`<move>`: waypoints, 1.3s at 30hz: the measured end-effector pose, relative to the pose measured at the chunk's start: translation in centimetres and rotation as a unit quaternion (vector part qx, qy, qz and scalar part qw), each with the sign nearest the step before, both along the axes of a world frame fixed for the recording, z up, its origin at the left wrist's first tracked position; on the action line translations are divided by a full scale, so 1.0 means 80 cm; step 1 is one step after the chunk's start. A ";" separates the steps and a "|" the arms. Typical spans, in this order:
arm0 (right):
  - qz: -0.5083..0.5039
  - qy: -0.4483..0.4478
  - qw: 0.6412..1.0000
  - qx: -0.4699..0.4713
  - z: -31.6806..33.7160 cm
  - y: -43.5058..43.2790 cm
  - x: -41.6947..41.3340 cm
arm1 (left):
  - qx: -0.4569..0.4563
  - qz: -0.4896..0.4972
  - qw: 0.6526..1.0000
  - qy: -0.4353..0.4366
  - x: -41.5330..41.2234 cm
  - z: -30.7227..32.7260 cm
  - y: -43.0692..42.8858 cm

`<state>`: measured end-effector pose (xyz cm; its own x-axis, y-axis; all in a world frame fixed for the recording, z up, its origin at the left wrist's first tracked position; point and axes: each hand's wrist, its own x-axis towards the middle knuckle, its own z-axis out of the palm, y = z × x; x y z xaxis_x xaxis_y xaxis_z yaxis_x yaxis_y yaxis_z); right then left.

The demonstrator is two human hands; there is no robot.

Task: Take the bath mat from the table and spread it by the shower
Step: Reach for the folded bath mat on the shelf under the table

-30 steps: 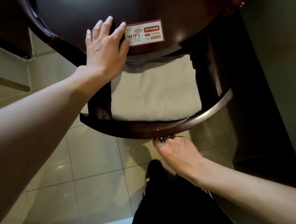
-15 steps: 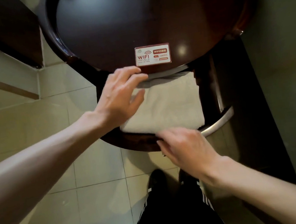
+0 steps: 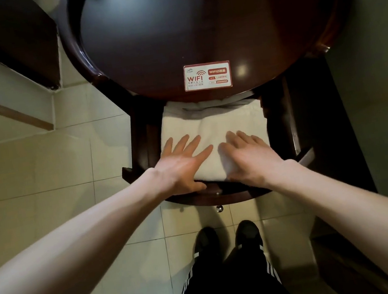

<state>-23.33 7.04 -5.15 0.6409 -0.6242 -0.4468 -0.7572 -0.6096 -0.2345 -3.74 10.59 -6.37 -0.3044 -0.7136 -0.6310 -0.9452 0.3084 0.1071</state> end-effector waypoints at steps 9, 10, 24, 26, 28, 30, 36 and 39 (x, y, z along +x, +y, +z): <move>0.002 -0.008 1.000 -0.009 -0.008 0.003 -0.003 | -0.041 -0.004 0.999 -0.030 -0.006 -0.005 0.000; 0.001 -0.011 1.000 -0.009 -0.007 0.003 -0.003 | -0.043 -0.007 0.999 -0.028 -0.006 -0.003 0.000; -0.033 -0.006 0.998 -0.047 0.001 0.005 0.008 | -0.053 0.083 0.986 0.132 -0.001 0.035 -0.020; -0.046 -0.028 0.997 -0.052 0.006 0.000 0.006 | -0.052 0.096 0.982 0.153 0.002 0.040 -0.022; -0.047 -0.045 0.996 -0.059 0.013 -0.004 0.005 | -0.059 0.084 0.983 0.150 0.004 0.046 -0.021; -0.052 -0.055 0.995 -0.063 0.022 -0.009 0.005 | -0.075 0.053 0.988 0.121 0.006 0.051 -0.021; -0.071 -0.107 0.989 -0.074 0.061 -0.025 0.013 | -0.179 0.025 0.980 0.080 0.007 0.073 -0.030; -0.059 -0.100 0.990 -0.085 0.087 -0.038 0.017 | -0.197 0.038 0.974 0.105 0.012 0.094 -0.039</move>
<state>-21.96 4.02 1.79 0.6243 -0.7548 -0.2014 -0.7743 -0.5636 -0.2879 -2.80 7.49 1.16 -0.3339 -0.9133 -0.2331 -0.9370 0.2948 0.1873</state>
